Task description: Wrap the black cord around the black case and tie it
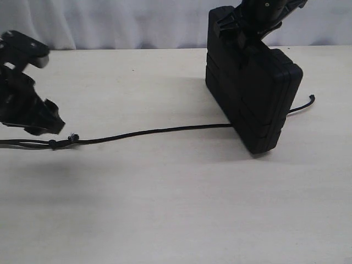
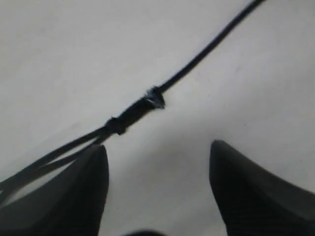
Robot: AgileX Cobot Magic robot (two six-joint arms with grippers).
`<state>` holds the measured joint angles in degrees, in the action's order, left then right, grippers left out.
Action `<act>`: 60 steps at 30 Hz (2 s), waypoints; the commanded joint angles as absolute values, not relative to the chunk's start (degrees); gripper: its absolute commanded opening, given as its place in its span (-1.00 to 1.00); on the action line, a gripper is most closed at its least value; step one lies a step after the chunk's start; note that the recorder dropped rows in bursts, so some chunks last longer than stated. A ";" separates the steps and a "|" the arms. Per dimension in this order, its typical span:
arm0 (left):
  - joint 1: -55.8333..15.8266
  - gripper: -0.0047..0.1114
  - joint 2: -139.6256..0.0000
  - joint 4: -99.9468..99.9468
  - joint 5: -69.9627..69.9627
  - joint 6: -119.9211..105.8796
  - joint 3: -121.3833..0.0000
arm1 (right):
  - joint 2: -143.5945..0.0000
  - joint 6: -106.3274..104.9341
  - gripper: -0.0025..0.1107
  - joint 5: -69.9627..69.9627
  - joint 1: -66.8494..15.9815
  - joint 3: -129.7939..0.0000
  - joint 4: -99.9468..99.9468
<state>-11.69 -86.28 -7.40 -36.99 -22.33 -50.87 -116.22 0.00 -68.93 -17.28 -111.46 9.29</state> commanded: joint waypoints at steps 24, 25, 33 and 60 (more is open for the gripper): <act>-12.39 -0.72 -116.40 6.84 -41.62 -31.78 -64.14 | -118.32 -1.26 -0.88 -69.96 -16.72 -110.60 7.96; -12.39 -0.69 -117.41 6.97 -42.46 -32.56 -64.14 | -118.32 -1.26 -0.88 -69.96 -16.72 -110.60 7.85; -18.40 -0.91 -118.29 18.89 -37.68 -44.69 -64.14 | -118.32 -1.26 -0.88 -69.96 -16.72 -110.60 7.86; -32.91 0.24 -113.32 64.86 -22.25 -22.89 -64.14 | -118.32 -1.26 -0.88 -69.96 -16.72 -110.60 7.86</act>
